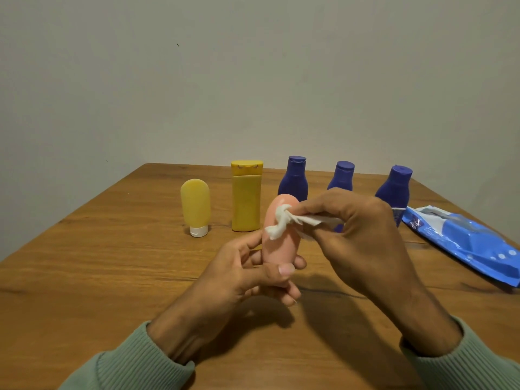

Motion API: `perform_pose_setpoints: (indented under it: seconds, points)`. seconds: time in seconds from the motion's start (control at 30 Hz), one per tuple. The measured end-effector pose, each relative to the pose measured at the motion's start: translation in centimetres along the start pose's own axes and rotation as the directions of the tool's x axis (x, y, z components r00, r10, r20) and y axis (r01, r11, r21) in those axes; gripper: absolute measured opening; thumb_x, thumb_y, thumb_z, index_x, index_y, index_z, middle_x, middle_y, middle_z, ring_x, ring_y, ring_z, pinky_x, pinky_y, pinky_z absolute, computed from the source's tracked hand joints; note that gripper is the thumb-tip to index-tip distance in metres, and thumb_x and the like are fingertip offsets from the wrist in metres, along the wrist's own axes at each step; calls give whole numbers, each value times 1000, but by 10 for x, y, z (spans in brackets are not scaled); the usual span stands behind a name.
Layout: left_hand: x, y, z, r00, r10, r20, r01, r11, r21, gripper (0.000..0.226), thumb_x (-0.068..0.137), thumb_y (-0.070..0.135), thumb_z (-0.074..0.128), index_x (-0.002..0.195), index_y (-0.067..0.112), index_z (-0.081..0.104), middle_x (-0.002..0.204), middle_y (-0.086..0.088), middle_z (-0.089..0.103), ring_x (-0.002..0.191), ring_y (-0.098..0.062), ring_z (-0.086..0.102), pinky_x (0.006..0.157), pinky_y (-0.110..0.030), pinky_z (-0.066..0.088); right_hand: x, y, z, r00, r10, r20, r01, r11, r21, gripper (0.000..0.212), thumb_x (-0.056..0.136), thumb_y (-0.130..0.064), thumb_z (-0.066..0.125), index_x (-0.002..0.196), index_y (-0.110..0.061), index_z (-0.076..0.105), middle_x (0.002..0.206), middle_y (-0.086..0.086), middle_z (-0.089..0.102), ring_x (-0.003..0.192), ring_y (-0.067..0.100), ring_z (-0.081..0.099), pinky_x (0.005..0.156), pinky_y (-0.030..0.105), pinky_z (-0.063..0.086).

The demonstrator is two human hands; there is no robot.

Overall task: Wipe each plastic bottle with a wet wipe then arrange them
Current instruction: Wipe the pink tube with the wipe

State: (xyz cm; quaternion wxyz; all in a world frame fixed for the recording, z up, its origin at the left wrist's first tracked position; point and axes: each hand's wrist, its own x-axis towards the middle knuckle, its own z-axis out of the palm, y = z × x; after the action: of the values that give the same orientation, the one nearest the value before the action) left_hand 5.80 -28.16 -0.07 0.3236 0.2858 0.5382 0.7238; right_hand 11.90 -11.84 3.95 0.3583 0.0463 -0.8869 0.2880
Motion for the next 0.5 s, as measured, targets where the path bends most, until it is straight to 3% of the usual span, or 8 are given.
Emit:
perform_pose_setpoints:
  seconds: [0.17, 0.5]
  points:
    - [0, -3, 0, 999, -28, 35, 25, 997, 70, 50, 80, 1, 73, 126, 14, 59, 107, -18, 69, 77, -33, 62, 71, -40, 55, 2, 8, -1, 995, 11, -104, -15, 999, -40, 35, 76, 3, 68, 102, -22, 69, 90, -22, 55, 85, -12, 53, 78, -1, 38]
    - [2, -4, 2, 999, 19, -43, -5, 954, 301, 43, 82, 2, 72, 120, 19, 59, 100, -12, 71, 73, -28, 65, 63, -36, 58, 0, 10, 8, 996, -63, -64, 59, 996, -60, 29, 81, -1, 66, 106, -16, 68, 99, -10, 59, 91, -6, 53, 82, 3, 41]
